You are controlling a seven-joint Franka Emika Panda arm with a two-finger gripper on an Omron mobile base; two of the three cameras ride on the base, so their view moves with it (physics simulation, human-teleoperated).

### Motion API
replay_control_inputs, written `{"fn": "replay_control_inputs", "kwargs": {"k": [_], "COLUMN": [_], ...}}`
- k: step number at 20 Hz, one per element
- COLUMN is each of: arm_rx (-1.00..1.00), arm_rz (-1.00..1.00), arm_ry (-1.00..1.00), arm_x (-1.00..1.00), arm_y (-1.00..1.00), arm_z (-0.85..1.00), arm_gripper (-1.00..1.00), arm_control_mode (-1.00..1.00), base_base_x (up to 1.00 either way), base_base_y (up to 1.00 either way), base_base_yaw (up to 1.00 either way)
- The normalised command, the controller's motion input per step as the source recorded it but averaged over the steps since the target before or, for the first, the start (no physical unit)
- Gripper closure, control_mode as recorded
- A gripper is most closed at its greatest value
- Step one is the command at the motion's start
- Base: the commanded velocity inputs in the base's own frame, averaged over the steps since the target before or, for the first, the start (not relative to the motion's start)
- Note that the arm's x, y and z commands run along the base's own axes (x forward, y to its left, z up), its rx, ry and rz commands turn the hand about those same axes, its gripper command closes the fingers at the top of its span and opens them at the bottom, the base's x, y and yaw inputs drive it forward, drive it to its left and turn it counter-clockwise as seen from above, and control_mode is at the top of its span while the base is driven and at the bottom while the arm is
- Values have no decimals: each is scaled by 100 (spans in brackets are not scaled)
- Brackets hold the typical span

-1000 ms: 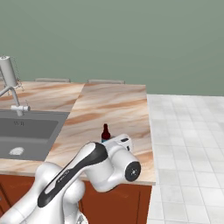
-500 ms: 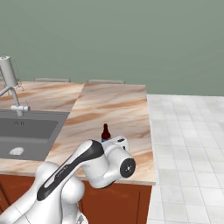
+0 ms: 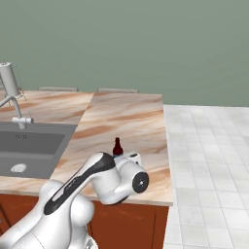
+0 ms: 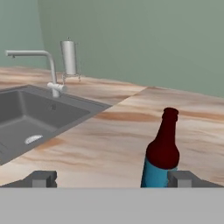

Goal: Pick the water bottle, water bottle, beer from the counter and place them in the open cabinet.

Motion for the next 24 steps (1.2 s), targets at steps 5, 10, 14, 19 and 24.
{"fn": "replay_control_inputs", "kwargs": {"k": [5,10,14,19,24], "arm_rx": [0,0,0,0,0], "arm_rz": [2,3,3,3,1], "arm_ry": [4,1,0,0,0], "arm_x": [24,27,28,27,25], "arm_y": [0,0,0,0,-2], "arm_z": [-13,-13,-15,-16,-17], "arm_gripper": [-100,-100,-100,-100,-100], "arm_control_mode": [-100,-100,-100,-100,-100], "base_base_x": [0,0,0,0,0], "base_base_y": [0,0,0,0,0], "base_base_yaw": [0,0,0,0,0]}}
